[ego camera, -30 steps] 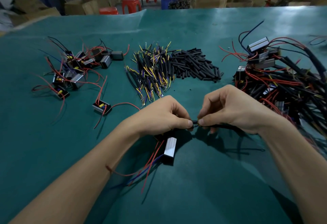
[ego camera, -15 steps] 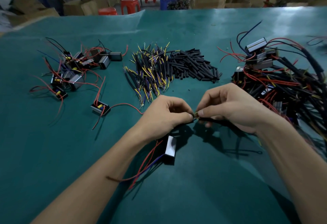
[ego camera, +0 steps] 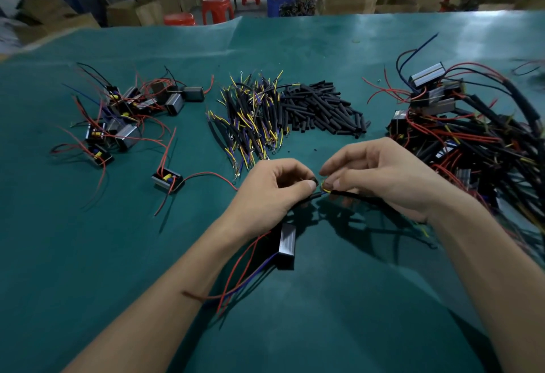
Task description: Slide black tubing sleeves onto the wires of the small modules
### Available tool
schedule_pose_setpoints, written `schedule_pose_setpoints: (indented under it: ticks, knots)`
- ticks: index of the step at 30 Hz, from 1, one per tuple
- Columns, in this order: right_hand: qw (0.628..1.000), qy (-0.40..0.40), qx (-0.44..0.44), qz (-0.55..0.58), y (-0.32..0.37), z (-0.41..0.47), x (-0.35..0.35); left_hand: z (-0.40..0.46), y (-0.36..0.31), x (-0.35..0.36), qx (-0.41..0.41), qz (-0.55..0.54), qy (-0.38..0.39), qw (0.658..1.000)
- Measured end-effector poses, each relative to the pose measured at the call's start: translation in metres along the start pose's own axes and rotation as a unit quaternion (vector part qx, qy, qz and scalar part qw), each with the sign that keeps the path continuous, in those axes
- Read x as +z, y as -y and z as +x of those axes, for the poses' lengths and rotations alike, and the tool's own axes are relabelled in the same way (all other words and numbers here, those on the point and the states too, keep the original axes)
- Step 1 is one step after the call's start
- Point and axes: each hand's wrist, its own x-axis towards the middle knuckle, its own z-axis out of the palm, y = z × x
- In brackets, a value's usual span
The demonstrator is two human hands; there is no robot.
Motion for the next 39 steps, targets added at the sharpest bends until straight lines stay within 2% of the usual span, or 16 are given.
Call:
schedule_pose_setpoints:
  ticks: [7,14,17,19,25,33,39]
  knots:
    - [0.999,0.021,-0.017,-0.022,-0.001,0.0,0.003,-0.006,0.005,-0.001,0.021,-0.018,-0.027,0.999]
    - [0.999,-0.007,-0.033,-0.039,0.0,0.0,0.009,-0.012,0.009,0.008,0.013,-0.08,-0.063,0.995]
    - [0.998,-0.035,-0.037,-0.036,0.001,0.0,0.011,-0.014,0.01,0.011,0.03,-0.056,-0.081,0.995]
    - [0.999,-0.034,-0.027,-0.023,0.001,0.0,0.011,-0.015,0.012,0.011,0.043,-0.035,-0.077,0.996]
    - [0.998,-0.031,0.005,0.063,0.003,0.0,0.011,-0.017,0.014,0.005,0.031,-0.1,-0.077,0.991]
    - [0.989,-0.114,-0.048,0.078,0.001,0.006,0.032,-0.019,0.015,0.005,0.016,-0.121,-0.075,0.99]
    - [0.981,-0.131,-0.07,0.123,-0.003,0.006,0.041,-0.02,0.015,0.002,0.016,-0.142,-0.077,0.987]
